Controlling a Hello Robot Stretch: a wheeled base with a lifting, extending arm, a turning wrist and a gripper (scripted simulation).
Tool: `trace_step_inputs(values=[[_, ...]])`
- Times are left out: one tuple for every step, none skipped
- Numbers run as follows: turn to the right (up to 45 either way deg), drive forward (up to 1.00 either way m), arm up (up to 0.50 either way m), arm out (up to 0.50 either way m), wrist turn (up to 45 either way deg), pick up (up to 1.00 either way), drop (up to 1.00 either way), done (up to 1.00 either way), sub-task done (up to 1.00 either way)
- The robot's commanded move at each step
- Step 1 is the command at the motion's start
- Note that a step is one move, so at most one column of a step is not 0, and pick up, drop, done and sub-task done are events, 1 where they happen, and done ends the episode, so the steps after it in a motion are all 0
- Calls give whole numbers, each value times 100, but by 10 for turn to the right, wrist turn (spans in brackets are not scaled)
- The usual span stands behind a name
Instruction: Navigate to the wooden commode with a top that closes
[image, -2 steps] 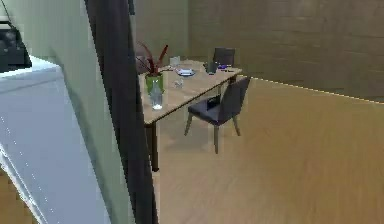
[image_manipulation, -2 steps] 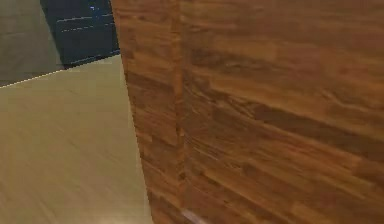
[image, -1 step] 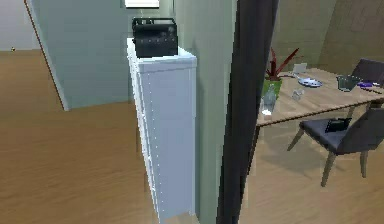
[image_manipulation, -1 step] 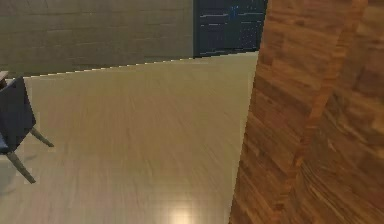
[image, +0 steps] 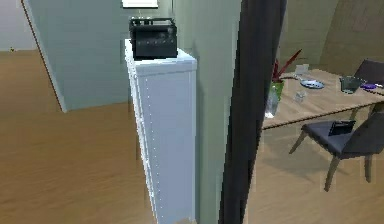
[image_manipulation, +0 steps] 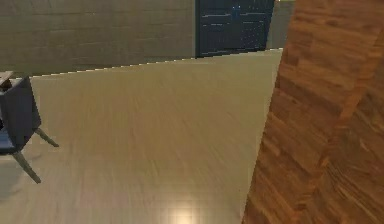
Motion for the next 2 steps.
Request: trace_step_inputs(values=[[450, 0, 0, 0, 0, 0, 0, 0, 0], [90, 0, 0, 0, 0, 0, 0, 0, 0]])
